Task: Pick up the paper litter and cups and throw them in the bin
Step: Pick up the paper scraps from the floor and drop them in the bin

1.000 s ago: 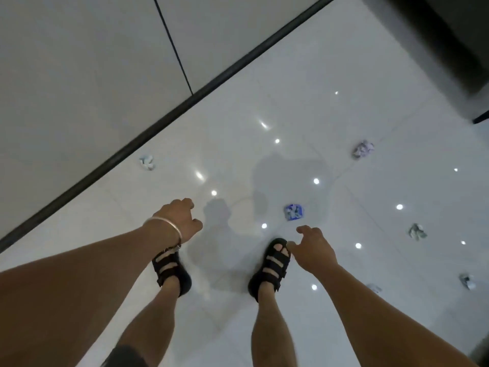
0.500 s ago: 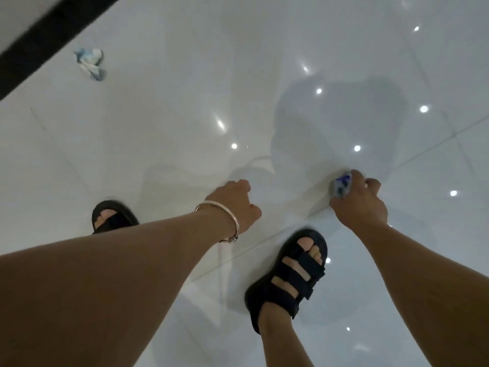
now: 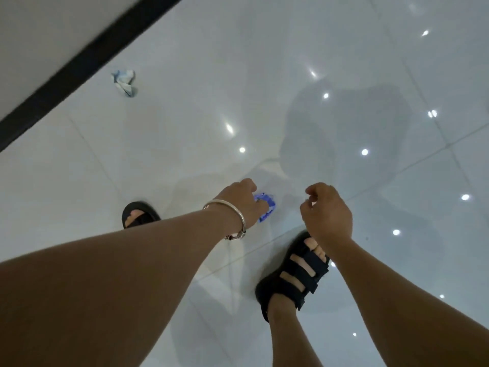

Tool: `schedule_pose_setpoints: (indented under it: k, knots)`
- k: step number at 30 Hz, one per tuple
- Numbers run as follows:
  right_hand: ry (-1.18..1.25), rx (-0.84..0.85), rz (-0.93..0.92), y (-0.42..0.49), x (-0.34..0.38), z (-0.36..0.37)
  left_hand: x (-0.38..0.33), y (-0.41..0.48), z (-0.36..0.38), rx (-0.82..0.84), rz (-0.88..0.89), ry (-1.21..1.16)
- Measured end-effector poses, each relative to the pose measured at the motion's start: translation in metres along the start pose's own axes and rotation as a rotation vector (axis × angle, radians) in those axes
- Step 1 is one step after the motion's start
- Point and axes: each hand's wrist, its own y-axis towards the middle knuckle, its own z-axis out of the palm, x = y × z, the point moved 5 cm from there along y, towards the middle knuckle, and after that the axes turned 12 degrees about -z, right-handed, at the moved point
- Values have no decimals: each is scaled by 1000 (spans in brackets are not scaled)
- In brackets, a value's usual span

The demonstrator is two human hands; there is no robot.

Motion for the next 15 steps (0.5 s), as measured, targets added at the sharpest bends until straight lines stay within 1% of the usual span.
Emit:
schedule_pose_setpoints:
  k: [2, 4, 6, 8, 10, 13, 15]
  knots:
    - [-43, 56, 58, -5, -6, -3, 6, -6, -10, 2, 2, 4]
    - [-37, 151, 125, -4, -15, 6, 11, -5, -15, 0, 9, 6]
    - [-61, 243, 70, 1, -10, 30, 22, 5, -17, -14, -4, -3]
    - [-59, 291, -1, 8, 4, 63, 41, 18, -15, -24, -38, -21]
    - [-34, 287, -30, 14, 17, 97, 63, 30, -10, -35, -66, -27]
    - [-25, 242, 11, 21, 23, 136, 97, 41, 1, -34, -81, -13]
    - [-46, 208, 20, 26, 24, 148, 118, 45, 6, -22, -97, -24]
